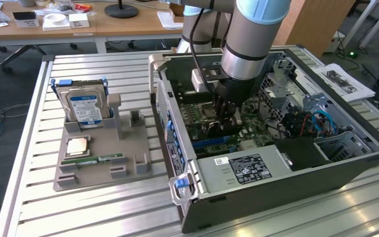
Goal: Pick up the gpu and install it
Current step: 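Insert the gpu into the slot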
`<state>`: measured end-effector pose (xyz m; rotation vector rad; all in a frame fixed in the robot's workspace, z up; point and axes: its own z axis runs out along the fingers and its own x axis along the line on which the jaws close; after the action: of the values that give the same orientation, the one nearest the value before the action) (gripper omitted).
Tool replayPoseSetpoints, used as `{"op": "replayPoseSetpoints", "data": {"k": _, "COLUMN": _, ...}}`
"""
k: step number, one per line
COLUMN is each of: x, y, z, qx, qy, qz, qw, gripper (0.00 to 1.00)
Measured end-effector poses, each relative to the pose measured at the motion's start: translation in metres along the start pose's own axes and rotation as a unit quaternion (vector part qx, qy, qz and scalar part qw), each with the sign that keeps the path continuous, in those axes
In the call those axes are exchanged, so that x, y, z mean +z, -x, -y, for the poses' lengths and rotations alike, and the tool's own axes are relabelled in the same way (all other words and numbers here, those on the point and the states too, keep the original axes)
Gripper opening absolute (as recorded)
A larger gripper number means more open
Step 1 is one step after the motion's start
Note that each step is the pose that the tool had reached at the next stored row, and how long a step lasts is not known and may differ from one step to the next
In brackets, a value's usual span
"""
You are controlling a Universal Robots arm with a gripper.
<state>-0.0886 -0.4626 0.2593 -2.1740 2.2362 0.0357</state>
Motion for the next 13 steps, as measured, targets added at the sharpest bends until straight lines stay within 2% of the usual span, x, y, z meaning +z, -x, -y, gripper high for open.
{"op": "replayPoseSetpoints", "data": {"k": 13, "x": 0.0038, "y": -0.0002, "z": -0.0031, "qx": 0.000, "qy": 0.0001, "qz": -0.0001, "qw": 1.0000, "gripper": 0.27}}
